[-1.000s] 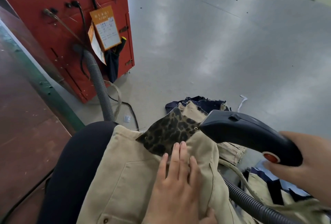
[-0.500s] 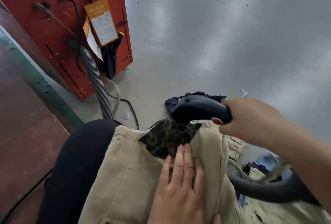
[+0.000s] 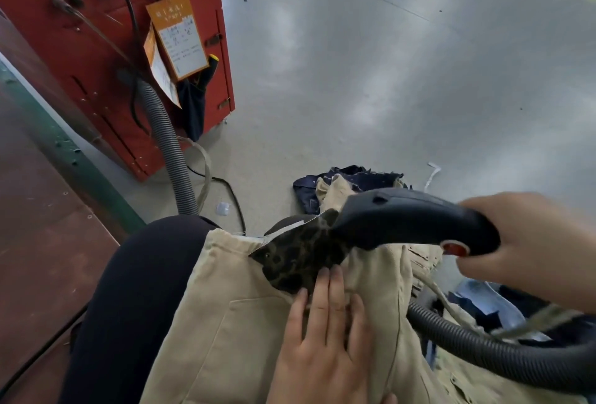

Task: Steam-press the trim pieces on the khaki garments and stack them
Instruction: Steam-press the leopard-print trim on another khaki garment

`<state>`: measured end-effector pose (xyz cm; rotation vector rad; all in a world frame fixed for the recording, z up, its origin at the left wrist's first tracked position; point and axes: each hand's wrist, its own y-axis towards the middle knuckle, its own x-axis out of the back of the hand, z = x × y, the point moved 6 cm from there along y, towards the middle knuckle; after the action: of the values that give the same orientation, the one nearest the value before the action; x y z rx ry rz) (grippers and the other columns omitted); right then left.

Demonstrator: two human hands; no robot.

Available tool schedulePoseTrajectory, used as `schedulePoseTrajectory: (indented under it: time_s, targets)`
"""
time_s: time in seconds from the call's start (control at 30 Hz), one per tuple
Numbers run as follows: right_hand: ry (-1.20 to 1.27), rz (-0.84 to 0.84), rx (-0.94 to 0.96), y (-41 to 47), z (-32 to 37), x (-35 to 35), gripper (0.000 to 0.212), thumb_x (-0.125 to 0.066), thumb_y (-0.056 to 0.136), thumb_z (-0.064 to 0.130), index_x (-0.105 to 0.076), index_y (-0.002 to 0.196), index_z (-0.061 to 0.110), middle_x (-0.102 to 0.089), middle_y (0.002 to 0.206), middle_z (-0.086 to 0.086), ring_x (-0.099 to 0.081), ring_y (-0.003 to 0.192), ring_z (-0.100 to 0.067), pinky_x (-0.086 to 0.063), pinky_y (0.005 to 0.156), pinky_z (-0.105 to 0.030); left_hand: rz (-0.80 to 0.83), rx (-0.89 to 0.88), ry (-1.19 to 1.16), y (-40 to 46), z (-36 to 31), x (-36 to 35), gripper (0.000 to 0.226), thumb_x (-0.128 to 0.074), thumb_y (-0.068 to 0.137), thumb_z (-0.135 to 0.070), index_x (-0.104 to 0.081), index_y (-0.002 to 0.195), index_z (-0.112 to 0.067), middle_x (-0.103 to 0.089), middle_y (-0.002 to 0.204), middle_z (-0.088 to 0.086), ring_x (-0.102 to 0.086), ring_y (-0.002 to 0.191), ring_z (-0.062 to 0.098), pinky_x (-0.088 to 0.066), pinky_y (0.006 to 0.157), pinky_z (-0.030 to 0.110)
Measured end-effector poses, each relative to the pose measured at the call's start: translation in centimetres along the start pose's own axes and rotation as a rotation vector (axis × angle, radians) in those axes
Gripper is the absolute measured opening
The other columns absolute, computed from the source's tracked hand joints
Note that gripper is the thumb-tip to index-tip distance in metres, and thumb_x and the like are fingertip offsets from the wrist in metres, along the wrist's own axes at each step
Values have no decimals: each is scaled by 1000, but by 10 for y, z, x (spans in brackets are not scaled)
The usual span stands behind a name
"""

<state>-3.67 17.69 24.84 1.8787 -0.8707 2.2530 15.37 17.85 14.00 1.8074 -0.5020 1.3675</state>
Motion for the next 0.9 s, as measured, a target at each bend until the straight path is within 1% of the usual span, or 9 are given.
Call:
schedulePoseTrajectory:
  time_s: [0.07, 0.17, 0.37, 0.43, 0.5, 0.57, 0.7, 0.8, 0.9]
  targets:
    - [-26, 36, 0, 5, 4, -14, 41, -41, 46, 65, -57, 73, 40, -56, 67, 40, -53, 46, -1, -45, 48, -30, 24, -27, 15, -1, -1, 0, 58, -42, 78, -59, -49, 106, -9, -60, 124, 22, -58, 117, 31, -48, 91, 43]
    - [-36, -14, -8, 26, 23, -17, 26, -56, 66, 60, -55, 72, 34, -58, 54, 9, -52, 49, -3, -33, 45, -25, 57, -23, 6, 0, 0, 0, 67, -60, 59, -59, -49, 103, -10, -62, 121, 19, -60, 114, 29, -52, 89, 42]
    - [14, -91, 19, 81, 58, -2, 17, -69, 84, 31, -63, 88, 15, -59, 64, -2, -53, 53, -13, -32, 45, -22, 133, 39, -55, 3, 3, -3, 83, -81, 41, -57, -48, 103, -12, -64, 119, 16, -62, 112, 26, -42, 89, 41]
    - [76, -133, 11, 79, 45, 18, 20, -70, 81, 29, -66, 87, 11, -64, 60, -8, -55, 48, -19, -36, 36, -22, 113, 41, -51, 3, 4, -3, 76, -72, 52, -63, -48, 105, -13, -63, 122, 17, -60, 114, 27, -44, 90, 42]
    - [160, -156, 17, 60, 26, 36, 17, -70, 73, 32, -64, 80, 18, -63, 46, -5, -58, 38, -15, -37, 29, -19, 98, 31, -59, 2, 4, 0, 62, -39, 78, -65, -49, 107, -11, -60, 125, 20, -58, 117, 30, -43, 91, 44]
    - [151, -134, 9, 33, 8, 39, 16, -68, 64, 37, -61, 72, 24, -61, 41, 6, -56, 32, -7, -44, 33, -24, 122, 50, -74, 2, 5, 0, 60, -17, 87, -57, -49, 107, -11, -59, 125, 21, -57, 118, 32, -39, 91, 44]
    - [94, -24, -70, -2, -14, 17, 21, -71, 53, 44, -62, 65, 30, -61, 47, 16, -56, 36, -3, -55, 49, -39, 89, 32, -51, 3, 3, 0, 55, -33, 81, -57, -49, 106, -11, -58, 126, 21, -57, 118, 31, -39, 90, 44]
    - [-12, 57, -26, 5, -3, -4, 37, -49, 44, 62, -60, 71, 37, -60, 58, 26, -56, 46, -4, -46, 48, -29, 113, 9, -44, 1, 1, -2, 68, -45, 69, -65, -49, 109, -10, -56, 129, 21, -54, 121, 32, -37, 92, 45]
    - [-50, 63, 15, 27, 15, -11, 26, -56, 62, 53, -57, 70, 28, -58, 51, 7, -54, 39, -2, -36, 40, -21, 185, -3, -29, 0, 0, -5, 78, -55, 57, -66, -51, 110, -8, -55, 130, 24, -54, 121, 35, -35, 94, 47]
